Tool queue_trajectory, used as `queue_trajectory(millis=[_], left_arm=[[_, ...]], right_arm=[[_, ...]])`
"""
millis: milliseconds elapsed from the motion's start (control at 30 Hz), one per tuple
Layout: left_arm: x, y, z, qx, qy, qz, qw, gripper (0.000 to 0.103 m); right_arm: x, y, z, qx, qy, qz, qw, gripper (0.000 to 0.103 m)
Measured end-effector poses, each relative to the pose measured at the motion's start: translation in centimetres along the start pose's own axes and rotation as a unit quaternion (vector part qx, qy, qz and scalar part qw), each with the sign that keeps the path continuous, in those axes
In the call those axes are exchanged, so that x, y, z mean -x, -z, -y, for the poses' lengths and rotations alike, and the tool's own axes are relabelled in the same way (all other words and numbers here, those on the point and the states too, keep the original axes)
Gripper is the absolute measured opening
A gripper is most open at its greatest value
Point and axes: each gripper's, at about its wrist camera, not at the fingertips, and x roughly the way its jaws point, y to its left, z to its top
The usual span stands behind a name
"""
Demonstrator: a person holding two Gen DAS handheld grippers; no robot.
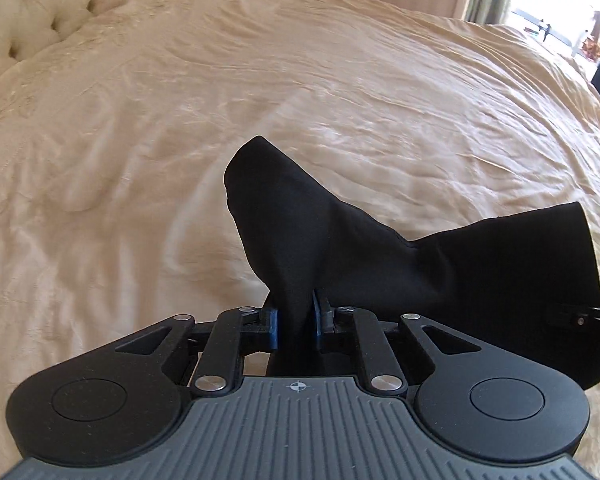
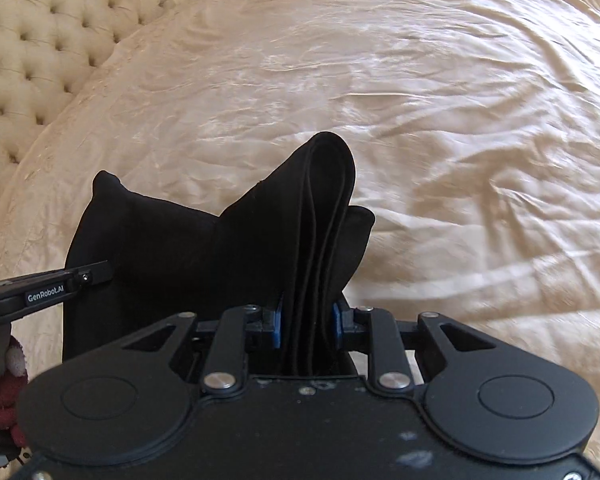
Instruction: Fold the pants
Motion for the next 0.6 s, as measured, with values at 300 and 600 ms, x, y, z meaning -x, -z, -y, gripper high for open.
queue_trajectory(millis=[300, 600], left_arm=[[-6.0, -1.2, -9.6, 0.075, -0.064, -0.067, 0.9929, 0.031], [-6.9, 1.6, -11.4, 0.039, -0.110, -0.081, 0.9899, 0.032]], right_arm=[[-11.7, -5.6, -10.6, 0.075, -0.010, -0.032, 0.997, 0.029], [-13.7, -6.3, -7.0, 0.028, 0.038, -0.064, 0.997, 0.043]])
